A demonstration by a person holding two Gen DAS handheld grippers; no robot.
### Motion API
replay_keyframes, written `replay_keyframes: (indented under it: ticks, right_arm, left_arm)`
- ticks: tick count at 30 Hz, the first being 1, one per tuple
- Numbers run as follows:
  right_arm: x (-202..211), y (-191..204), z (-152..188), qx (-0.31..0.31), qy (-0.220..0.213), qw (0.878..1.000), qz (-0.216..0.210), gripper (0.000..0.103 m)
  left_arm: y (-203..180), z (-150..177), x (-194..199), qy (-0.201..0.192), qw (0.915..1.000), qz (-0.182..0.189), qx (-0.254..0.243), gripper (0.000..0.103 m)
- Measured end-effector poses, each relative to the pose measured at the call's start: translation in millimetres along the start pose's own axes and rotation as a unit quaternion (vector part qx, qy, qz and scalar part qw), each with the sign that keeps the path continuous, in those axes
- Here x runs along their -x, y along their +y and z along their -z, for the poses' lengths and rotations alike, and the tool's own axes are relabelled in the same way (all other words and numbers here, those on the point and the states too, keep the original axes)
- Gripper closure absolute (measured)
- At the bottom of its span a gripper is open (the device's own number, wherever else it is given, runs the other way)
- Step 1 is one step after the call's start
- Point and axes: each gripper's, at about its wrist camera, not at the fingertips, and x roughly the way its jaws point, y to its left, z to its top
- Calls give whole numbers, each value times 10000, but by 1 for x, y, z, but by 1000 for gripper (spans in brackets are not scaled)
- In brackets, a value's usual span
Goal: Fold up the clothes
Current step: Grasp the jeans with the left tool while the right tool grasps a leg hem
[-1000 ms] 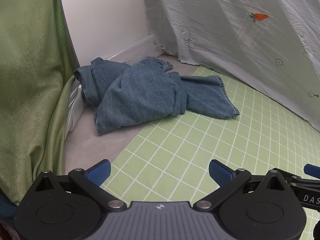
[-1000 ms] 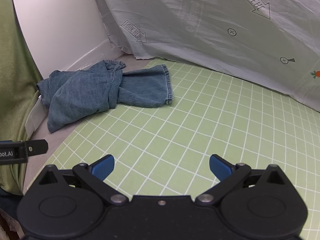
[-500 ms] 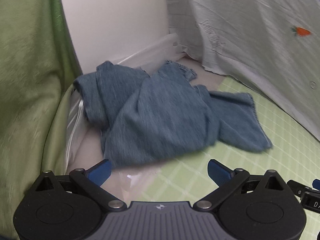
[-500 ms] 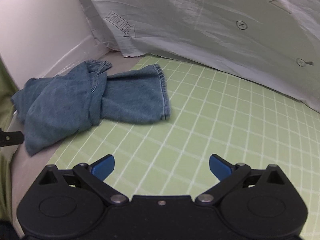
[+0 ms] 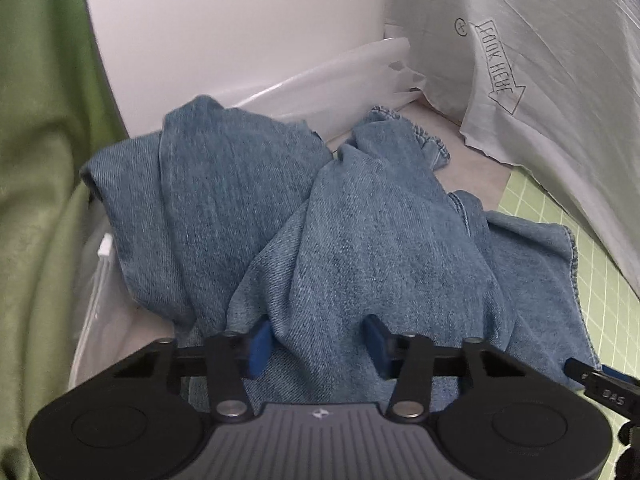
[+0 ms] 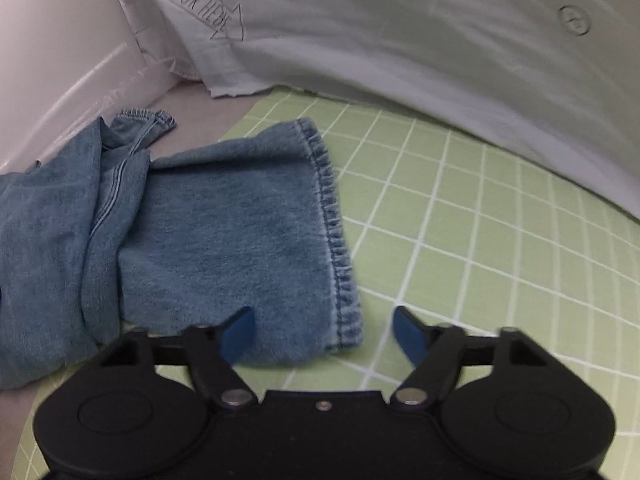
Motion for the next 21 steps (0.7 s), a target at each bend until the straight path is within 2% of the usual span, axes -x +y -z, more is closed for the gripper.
replay_keyframes:
  ticks: [1,2,3,6,8,11,16,21]
  right_arm:
    - [1,0,2,116,-45,9999,-26,58]
    - [2,0,4,242,-92,9997,-45,74]
    - [2,0,6,367,-138,9992,-64,85]
    - [15,-10,16,330,-290,9989,-190,87]
    - [29,-18,25,325,-356,9988,-82,88]
    - [57,-44,49,177,-504,9980,330,88]
    - [116,-130,105,-742,-506,9929,775,88]
    - [177,-214,161,-961,-527,9840,1403,88]
  left_arm:
    - [-1,1,1,-7,10000,-5,-14,71]
    - [-2,3,4,-12,10000,-21,-36,75]
    - [-3,5,6,-16,10000,-38,-58,83]
    - [-8,10,18,-72,9999,12,-129,96]
    - [-12,14,28,-108,9997,174,-149,97]
    - [-30,27,47,-116,9988,354,-318,98]
    - [-85,71,85,-30,9934,775,-849,98]
    - [-166,141,120,277,9812,1319,-1381,98]
